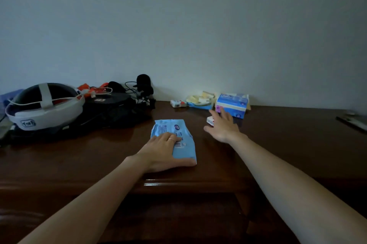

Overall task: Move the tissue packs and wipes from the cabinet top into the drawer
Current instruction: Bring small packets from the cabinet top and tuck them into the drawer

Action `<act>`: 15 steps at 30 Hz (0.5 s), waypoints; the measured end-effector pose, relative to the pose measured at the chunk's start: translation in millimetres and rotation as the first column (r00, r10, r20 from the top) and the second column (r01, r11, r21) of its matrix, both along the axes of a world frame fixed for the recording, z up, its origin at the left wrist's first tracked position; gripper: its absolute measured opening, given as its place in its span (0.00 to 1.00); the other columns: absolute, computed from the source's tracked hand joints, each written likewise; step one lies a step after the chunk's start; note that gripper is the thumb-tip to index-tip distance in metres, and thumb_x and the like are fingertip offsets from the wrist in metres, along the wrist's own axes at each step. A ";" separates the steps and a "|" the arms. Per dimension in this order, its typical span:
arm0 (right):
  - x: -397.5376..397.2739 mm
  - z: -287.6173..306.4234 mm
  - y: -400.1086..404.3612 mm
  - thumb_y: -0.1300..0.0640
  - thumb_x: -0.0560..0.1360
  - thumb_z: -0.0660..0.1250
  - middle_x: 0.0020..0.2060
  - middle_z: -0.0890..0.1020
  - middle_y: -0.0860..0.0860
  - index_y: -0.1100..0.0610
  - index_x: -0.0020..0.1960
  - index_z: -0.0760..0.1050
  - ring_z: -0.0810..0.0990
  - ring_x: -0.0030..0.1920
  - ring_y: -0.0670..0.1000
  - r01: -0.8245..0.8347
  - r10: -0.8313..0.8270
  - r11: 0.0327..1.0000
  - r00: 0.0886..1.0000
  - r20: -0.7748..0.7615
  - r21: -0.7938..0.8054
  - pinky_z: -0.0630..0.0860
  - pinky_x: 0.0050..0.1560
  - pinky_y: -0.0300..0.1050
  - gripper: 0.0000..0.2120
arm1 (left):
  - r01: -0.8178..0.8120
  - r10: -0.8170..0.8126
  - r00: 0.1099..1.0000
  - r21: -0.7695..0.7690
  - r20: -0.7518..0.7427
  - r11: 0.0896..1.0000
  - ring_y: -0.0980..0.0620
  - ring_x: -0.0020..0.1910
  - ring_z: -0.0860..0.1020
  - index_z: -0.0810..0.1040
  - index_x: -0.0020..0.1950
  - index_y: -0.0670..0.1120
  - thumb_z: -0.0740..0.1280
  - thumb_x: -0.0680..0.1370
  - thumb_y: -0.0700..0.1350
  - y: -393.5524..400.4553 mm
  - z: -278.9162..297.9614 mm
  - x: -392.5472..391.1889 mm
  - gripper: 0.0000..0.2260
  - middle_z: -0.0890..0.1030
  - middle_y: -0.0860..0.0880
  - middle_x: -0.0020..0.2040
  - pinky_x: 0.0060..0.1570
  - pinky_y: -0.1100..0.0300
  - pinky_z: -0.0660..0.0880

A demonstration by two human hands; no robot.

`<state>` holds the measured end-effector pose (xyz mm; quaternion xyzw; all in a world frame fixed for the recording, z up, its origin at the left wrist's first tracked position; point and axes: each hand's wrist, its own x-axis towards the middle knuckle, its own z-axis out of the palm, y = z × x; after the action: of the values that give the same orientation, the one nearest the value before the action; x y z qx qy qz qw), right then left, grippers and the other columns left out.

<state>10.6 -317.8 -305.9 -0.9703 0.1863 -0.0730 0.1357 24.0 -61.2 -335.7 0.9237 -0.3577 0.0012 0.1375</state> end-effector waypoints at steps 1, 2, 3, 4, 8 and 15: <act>7.5 -6.0 -5.0 0.42 0.81 0.62 0.82 0.54 0.52 0.45 0.81 0.57 0.53 0.81 0.58 0.011 -0.011 1.000 1.000 -0.029 -0.002 0.61 0.75 0.64 0.31 | 0.003 -0.003 1.000 -0.004 0.023 1.000 0.50 0.71 0.65 0.62 0.76 0.56 0.52 0.58 0.87 -3.6 -2.4 4.4 0.55 0.65 0.55 0.74 0.70 0.50 0.61; 12.7 -11.5 -8.1 0.43 0.82 0.61 0.80 0.60 0.54 0.47 0.79 0.61 0.57 0.79 0.58 0.007 -0.007 1.000 1.000 -0.017 -0.009 0.63 0.74 0.62 0.27 | 0.010 -0.010 0.999 -0.006 0.038 1.000 0.50 0.71 0.65 0.62 0.76 0.56 0.52 0.58 0.87 -6.6 -4.5 8.0 0.54 0.65 0.55 0.74 0.70 0.50 0.60; 16.1 -15.4 -9.4 0.46 0.83 0.60 0.76 0.65 0.55 0.48 0.76 0.65 0.61 0.76 0.58 -0.007 0.008 1.000 1.000 0.018 -0.026 0.67 0.71 0.60 0.22 | 0.014 -0.014 0.999 -0.004 0.042 1.000 0.50 0.70 0.65 0.62 0.76 0.57 0.51 0.58 0.87 -9.2 -5.2 11.5 0.54 0.66 0.55 0.73 0.69 0.49 0.61; 17.4 -17.9 -8.9 0.48 0.84 0.59 0.72 0.69 0.55 0.49 0.72 0.69 0.64 0.74 0.59 -0.022 0.025 0.998 0.999 0.045 -0.063 0.69 0.68 0.58 0.18 | 0.014 -0.014 0.999 0.000 0.036 1.000 0.49 0.70 0.66 0.62 0.76 0.58 0.51 0.59 0.87 -10.7 -4.9 13.7 0.53 0.66 0.55 0.73 0.68 0.49 0.63; -0.3 -19.0 2.7 0.53 0.82 0.61 0.66 0.69 0.56 0.44 0.70 0.68 0.66 0.68 0.61 -0.035 0.052 0.987 0.993 0.105 -0.157 0.72 0.61 0.59 0.17 | 0.009 -0.027 0.972 0.077 0.232 0.997 0.46 0.64 0.75 0.66 0.75 0.61 0.51 0.71 0.79 -10.0 3.6 4.1 0.37 0.73 0.53 0.69 0.57 0.48 0.74; -99.6 -17.9 46.7 0.43 0.76 0.68 0.68 0.69 0.58 0.47 0.74 0.72 0.67 0.70 0.63 -0.059 0.069 0.997 0.980 0.185 -0.057 0.67 0.69 0.54 0.27 | 0.098 -0.126 0.879 0.084 0.461 0.992 0.40 0.55 0.81 0.70 0.72 0.53 0.61 0.83 0.47 22.8 2.9 -92.7 0.17 0.79 0.49 0.63 0.48 0.44 0.78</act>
<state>-89.0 -271.1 -323.8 -0.9679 0.1396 -0.1641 0.1297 -68.6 -38.4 -332.8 0.8778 -0.4330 0.2040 0.0206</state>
